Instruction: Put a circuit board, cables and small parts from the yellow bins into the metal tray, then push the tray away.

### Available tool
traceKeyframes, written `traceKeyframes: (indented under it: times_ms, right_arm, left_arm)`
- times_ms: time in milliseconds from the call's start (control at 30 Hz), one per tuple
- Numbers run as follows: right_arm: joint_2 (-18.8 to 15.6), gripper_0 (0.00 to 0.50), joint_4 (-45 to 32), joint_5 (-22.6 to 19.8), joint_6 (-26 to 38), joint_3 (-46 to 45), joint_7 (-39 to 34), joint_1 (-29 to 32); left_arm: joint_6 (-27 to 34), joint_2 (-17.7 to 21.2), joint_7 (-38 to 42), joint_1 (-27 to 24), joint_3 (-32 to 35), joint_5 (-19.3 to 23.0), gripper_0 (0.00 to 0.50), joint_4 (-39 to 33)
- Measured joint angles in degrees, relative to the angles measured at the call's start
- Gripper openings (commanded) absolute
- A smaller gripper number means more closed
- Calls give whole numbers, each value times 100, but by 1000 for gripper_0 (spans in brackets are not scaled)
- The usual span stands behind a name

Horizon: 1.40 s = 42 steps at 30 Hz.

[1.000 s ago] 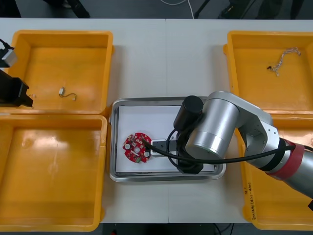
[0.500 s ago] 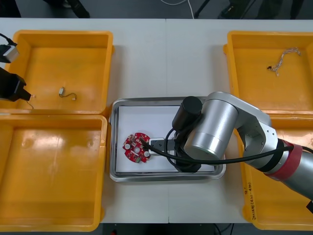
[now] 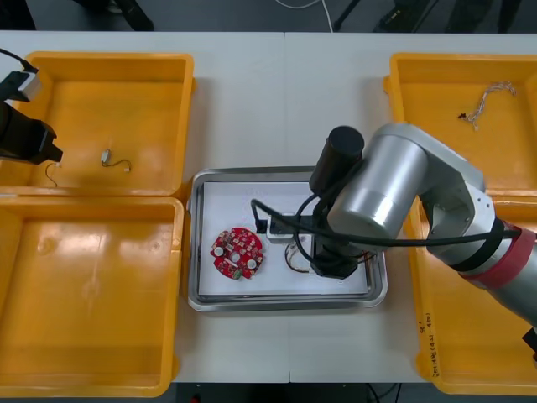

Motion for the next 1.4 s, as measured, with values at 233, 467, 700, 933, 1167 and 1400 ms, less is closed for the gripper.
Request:
traceKeyframes:
  times_ms: [233,467,700,933,1167,1400]
  right_arm:
    - [2,500,-4,-557,824,-680,-42,-436]
    - [-11,500,-6,-1080,1180,-1712,-241,-635]
    - [-466,500,-8,-1543,1187,-2455,-803,-638]
    - [-881,500,-9,-1452,1187,-2844,-2004,-638]
    - [-995,500,16,-801,1187,-3010,-3365,-639]
    - [-995,500,777,-654,1187,-3408,-3627,-660]
  left_arm:
    - [-462,0,-5,-92,-195,-27,500,414]
    - [-910,0,-20,-100,-360,-65,500,692]
    - [-1314,1,-57,-103,-539,-64,500,1005]
    - [-1624,1,-753,-106,-772,-59,500,1238]
    - [-1768,1,-928,-107,-829,-47,500,1442]
    - [-1903,1,-928,-107,-829,31,500,1648]
